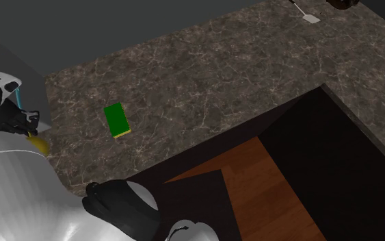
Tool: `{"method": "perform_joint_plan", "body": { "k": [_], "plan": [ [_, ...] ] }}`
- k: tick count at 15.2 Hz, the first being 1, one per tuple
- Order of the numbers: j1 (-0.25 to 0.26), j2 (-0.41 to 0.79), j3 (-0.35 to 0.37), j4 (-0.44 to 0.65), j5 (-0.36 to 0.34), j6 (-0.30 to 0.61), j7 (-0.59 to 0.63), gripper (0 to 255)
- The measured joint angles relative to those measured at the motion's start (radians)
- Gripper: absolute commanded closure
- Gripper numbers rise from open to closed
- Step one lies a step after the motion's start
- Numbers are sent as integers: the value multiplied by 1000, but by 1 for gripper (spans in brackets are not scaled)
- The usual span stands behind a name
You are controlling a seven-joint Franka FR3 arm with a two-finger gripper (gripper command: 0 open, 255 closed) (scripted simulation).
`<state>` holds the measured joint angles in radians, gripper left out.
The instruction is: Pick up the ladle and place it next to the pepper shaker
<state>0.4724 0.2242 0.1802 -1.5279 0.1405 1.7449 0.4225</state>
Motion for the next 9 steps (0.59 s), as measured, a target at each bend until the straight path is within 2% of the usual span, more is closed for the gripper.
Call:
{"method": "perform_joint_plan", "body": {
  "k": [9],
  "plan": [
    [1,2,0,-118,4,119,-17,255]
  ]
}}
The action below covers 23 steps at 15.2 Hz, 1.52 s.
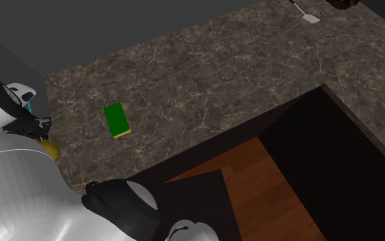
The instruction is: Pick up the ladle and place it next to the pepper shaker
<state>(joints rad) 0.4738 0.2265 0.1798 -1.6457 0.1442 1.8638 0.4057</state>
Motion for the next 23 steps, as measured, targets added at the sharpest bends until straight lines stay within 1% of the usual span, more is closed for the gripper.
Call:
{"method": "perform_joint_plan", "body": {
  "k": [6,12,13,19,23],
  "plan": [
    [0,6,-3,-61,1,81,-10,255],
    [1,13,-4,-67,1,90,-11,255],
    [1,13,-4,-67,1,89,-11,0],
    [4,17,0,-75,3,89,-12,0],
    [-1,3,-3,1,1,1,-7,0]
  ]
}}
